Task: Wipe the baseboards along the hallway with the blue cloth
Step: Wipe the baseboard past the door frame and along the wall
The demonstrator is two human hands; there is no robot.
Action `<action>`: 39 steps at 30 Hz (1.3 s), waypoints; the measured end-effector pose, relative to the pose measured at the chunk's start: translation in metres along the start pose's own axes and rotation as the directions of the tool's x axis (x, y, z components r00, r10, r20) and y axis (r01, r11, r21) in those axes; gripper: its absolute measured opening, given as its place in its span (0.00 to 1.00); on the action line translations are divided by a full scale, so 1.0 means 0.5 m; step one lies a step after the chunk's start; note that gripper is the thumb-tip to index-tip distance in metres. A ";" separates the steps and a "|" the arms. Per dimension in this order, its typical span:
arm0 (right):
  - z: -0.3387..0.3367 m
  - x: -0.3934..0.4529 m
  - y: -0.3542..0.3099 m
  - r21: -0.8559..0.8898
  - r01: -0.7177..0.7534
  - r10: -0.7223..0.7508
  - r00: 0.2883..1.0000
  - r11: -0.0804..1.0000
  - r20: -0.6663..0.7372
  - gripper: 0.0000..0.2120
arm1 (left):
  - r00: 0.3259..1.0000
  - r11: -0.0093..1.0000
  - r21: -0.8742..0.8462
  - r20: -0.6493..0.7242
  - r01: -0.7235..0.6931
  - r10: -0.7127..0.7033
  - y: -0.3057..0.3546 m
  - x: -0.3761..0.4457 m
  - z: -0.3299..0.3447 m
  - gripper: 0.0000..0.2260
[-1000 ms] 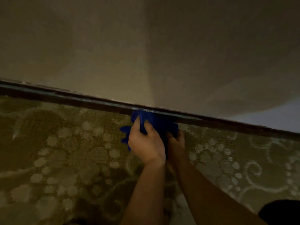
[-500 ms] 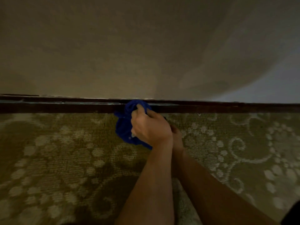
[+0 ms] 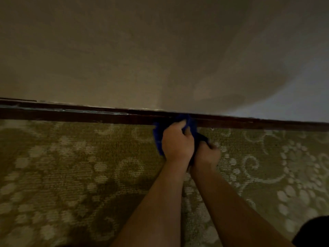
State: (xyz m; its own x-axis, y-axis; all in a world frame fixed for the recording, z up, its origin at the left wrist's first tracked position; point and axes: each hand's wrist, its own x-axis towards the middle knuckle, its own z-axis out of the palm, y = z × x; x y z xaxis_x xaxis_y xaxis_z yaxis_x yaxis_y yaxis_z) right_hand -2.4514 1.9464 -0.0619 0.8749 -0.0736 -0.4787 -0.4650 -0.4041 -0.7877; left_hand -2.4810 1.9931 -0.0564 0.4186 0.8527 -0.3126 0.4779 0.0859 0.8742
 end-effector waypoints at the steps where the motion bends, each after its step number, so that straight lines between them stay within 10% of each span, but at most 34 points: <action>1: -0.007 0.009 -0.009 0.042 0.013 -0.008 0.992 0.999 -0.125 0.12 | 0.997 0.998 -0.059 0.067 0.037 -0.033 0.005 0.006 0.004 0.13; 7: 0.060 -0.032 -0.070 -0.175 0.269 -0.296 0.943 0.947 -0.150 0.15 | 0.873 0.752 -0.546 -0.074 0.370 -0.483 -0.005 -0.012 -0.035 0.08; 14: 0.094 -0.085 -0.034 -0.395 0.412 -0.416 0.906 0.821 0.078 0.14 | 0.701 0.303 -0.811 0.175 0.500 -0.691 -0.078 0.016 -0.089 0.11; 20: 0.072 -0.031 -0.087 -0.277 0.211 -0.268 0.945 0.937 -0.187 0.13 | 0.750 0.407 -0.727 0.222 0.553 -0.623 -0.027 0.021 -0.075 0.10; 29: 0.107 -0.114 -0.051 -0.509 0.607 -0.514 0.792 0.610 0.329 0.13 | 0.698 0.283 -0.831 0.164 0.478 -0.697 -0.073 0.013 -0.098 0.14; 34: 0.070 -0.041 -0.086 -0.351 0.223 -0.277 0.954 0.910 -0.111 0.12 | 0.695 0.311 -0.789 0.194 0.530 -0.692 -0.032 0.024 -0.093 0.05; 39: 0.137 -0.118 -0.053 -0.477 0.396 -0.456 0.890 0.785 -0.010 0.14 | 0.684 0.314 -0.782 0.187 0.538 -0.706 -0.060 0.025 -0.139 0.12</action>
State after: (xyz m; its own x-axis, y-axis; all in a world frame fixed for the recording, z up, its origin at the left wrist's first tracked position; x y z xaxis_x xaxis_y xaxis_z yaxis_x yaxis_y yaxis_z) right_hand -2.5000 2.0237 -0.0393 0.9919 0.1098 -0.0636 0.0465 -0.7808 -0.6231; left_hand -2.5439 2.0371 -0.0608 0.0929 0.4262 -0.8999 -0.2288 0.8887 0.3973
